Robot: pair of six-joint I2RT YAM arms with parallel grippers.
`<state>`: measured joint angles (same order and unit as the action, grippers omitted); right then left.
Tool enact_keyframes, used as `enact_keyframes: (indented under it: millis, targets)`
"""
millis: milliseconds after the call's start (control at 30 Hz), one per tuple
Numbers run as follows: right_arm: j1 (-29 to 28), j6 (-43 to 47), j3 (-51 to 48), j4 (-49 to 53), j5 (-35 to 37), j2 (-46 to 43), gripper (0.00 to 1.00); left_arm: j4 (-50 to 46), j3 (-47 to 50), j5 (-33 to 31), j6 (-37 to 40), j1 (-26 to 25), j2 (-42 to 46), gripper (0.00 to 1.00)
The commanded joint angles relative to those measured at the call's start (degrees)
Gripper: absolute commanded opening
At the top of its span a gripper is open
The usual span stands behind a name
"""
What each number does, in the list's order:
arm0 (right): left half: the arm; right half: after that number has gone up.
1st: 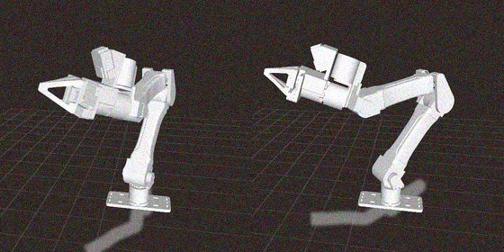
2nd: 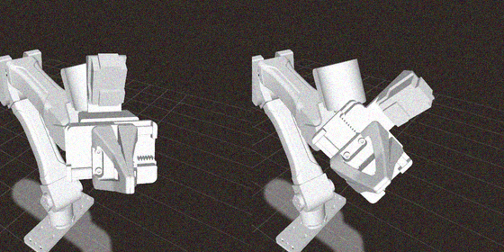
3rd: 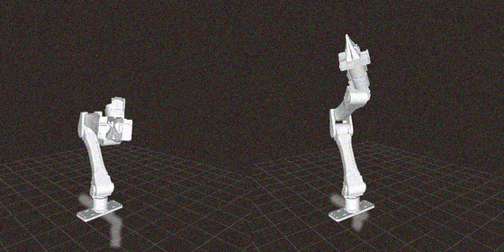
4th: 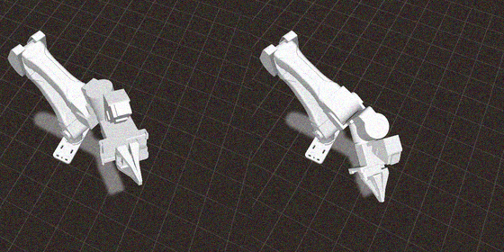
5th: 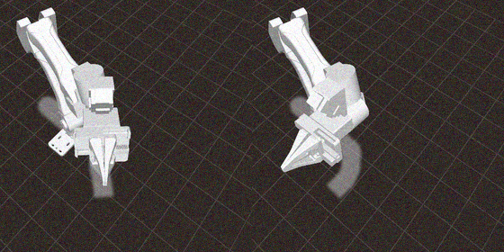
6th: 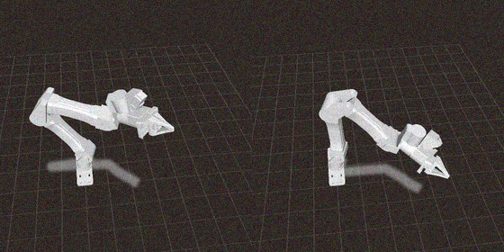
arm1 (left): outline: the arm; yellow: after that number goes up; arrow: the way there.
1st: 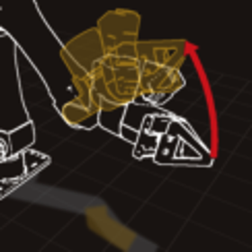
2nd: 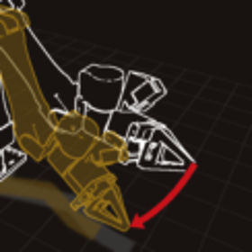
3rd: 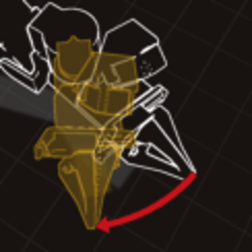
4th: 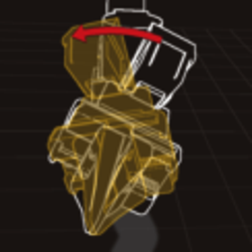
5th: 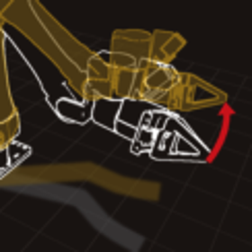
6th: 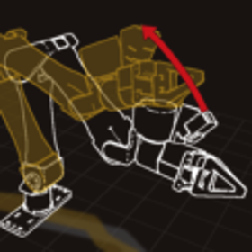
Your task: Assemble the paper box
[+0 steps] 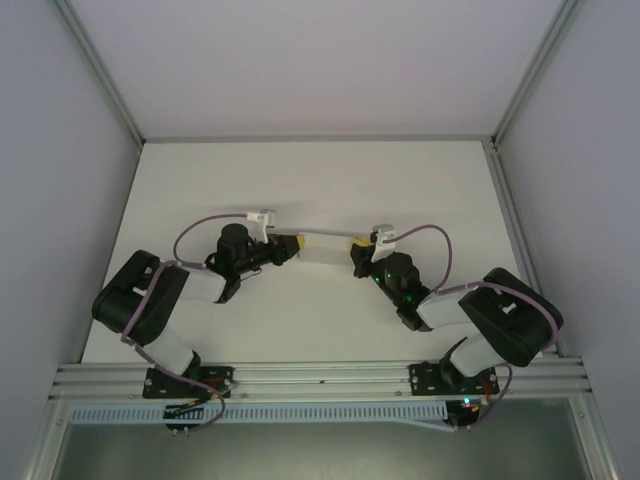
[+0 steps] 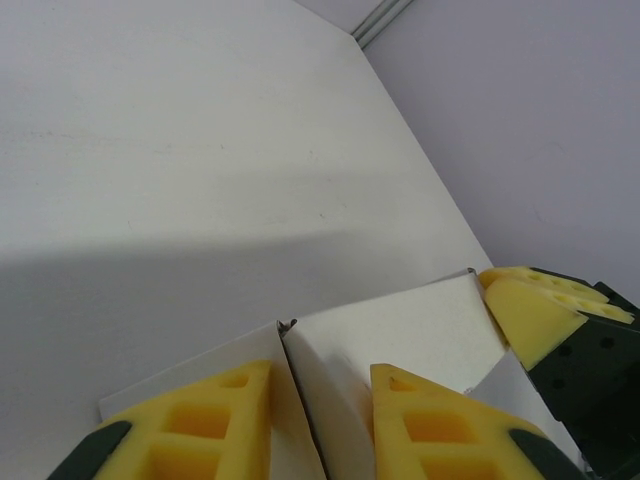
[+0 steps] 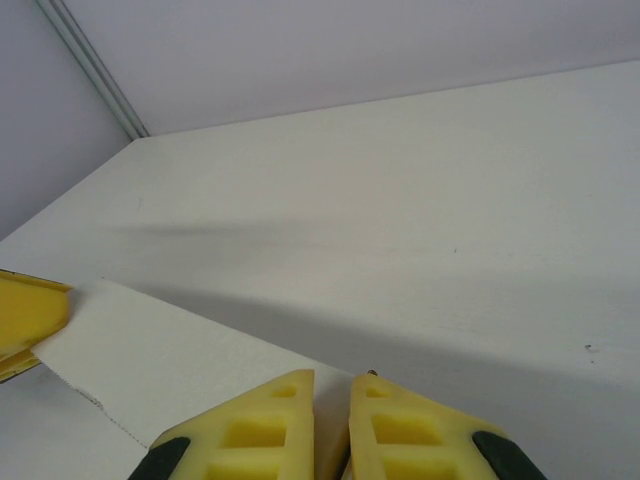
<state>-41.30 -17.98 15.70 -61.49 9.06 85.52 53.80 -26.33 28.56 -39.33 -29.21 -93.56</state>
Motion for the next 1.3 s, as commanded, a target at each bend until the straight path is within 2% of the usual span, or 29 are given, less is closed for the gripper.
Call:
enact_keyframes:
  millis: [0,100,200,333,400,467,567,633,667,733,933,1133,1267]
  targets:
    - [-0.4,4.5,-3.7,20.0,-2.1,5.1,0.00,-26.3,5.7,2.6,-0.5,-0.4,-4.5,0.00]
    - [-0.1,4.8,-4.5,18.0,-2.7,5.1,0.00,-27.7,4.9,3.0,-0.6,-0.4,-4.4,0.00]
    - [0.1,3.6,-3.1,21.1,-3.3,3.3,0.00,-29.9,3.4,3.7,-0.9,-0.4,-4.0,0.00]
    - [0.2,0.2,-0.3,28.4,-4.3,-1.9,0.00,-35.7,-0.4,2.7,0.5,-0.8,0.2,0.41]
    - [0.2,-2.1,2.5,34.7,-3.5,-4.8,0.00,-42.1,-4.8,0.9,2.8,-1.5,2.3,0.40]
    - [0.2,-5.0,4.9,38.9,-2.4,-6.7,0.08,-46.8,-8.9,-0.9,4.4,-2.2,3.7,0.50]
    - [0.3,-9.7,9.2,46.9,1.1,-8.6,0.12,-50.6,-14.3,-1.9,6.0,-2.5,4.9,0.51]
    - [0.4,-10.3,11.4,49.6,2.3,-10.1,0.13,-52.7,-17.4,-2.6,6.9,-2.5,5.3,0.61]
    - [0.5,-10.5,12.2,49.8,2.1,-10.6,0.15,-53.5,-18.7,-3.1,7.3,-2.5,5.4,0.62]
    - [1.2,-11.3,14.6,51.7,1.6,-11.4,0.25,-55.1,-21.3,-3.8,8.3,-2.5,5.6,0.68]
    - [2.4,-12.3,19.8,57.3,3.5,-11.2,0.27,-57.1,-25.0,-5.3,9.0,-2.5,7.3,0.77]
    - [3.3,-12.9,19.6,56.3,1.6,-9.9,0.25,-56.4,-23.2,-4.9,8.2,-0.3,10.2,0.76]
    - [3.5,-12.7,18.4,54.8,0.3,-10.0,0.25,-53.5,-21.4,-1.3,7.1,2.6,10.0,0.77]
